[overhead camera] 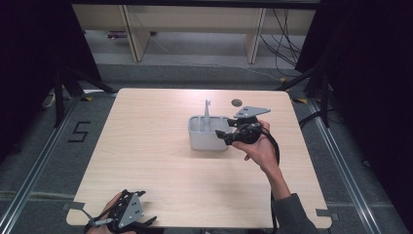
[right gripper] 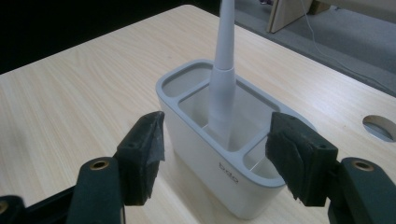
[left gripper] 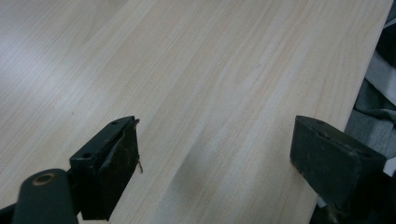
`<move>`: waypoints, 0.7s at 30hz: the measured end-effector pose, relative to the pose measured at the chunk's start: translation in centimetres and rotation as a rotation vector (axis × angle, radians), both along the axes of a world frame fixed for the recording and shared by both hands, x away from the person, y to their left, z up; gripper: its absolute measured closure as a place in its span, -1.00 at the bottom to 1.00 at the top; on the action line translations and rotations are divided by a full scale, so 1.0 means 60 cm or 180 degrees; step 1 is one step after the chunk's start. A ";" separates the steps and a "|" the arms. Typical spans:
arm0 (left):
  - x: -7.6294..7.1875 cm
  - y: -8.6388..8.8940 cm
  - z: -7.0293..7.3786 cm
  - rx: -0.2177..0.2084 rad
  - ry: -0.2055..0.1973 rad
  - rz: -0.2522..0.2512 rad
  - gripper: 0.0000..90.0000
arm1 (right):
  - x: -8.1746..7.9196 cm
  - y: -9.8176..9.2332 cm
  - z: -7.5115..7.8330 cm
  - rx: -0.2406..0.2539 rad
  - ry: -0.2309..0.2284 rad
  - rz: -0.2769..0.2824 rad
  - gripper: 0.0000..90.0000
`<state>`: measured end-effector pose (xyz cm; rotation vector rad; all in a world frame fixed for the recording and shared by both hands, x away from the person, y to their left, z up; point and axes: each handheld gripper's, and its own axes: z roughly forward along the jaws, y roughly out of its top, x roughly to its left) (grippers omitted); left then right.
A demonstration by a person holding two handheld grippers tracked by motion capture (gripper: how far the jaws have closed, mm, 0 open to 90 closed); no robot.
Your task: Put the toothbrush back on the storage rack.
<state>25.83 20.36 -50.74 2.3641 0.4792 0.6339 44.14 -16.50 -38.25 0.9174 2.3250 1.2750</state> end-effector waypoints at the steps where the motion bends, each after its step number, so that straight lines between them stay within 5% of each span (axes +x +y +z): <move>1: 0.000 0.000 0.000 0.0001 0.0000 0.0002 -0.67 | -0.003 0.001 0.000 0.0017 0.0028 -0.0017 -0.17; 7: 0.000 0.000 0.000 0.0000 0.0002 0.0001 -0.67 | -0.010 0.000 0.000 0.0064 0.0077 -0.0012 -0.17; 10: 0.000 0.000 0.000 -0.0001 0.0002 0.0001 -0.67 | -0.010 -0.001 0.001 0.0012 -0.0035 0.0022 -0.18; 14: 0.000 0.001 0.001 -0.0014 0.0030 -0.0025 -0.67 | -0.017 0.000 0.003 0.0018 0.0061 0.0027 -0.18; 16: 0.000 0.001 0.002 -0.0015 0.0037 -0.0024 -0.67 | -0.016 0.000 0.002 -0.0010 -0.0033 0.0039 -0.19; 18: -0.001 0.001 0.002 -0.0014 0.0035 -0.0025 -0.67 | -0.021 0.002 0.000 0.0027 0.0081 0.0025 -0.22; 21: 0.000 0.000 0.001 0.0001 0.0007 -0.0008 -0.67 | -0.022 -0.002 -0.002 -0.0009 0.0002 0.0040 -0.24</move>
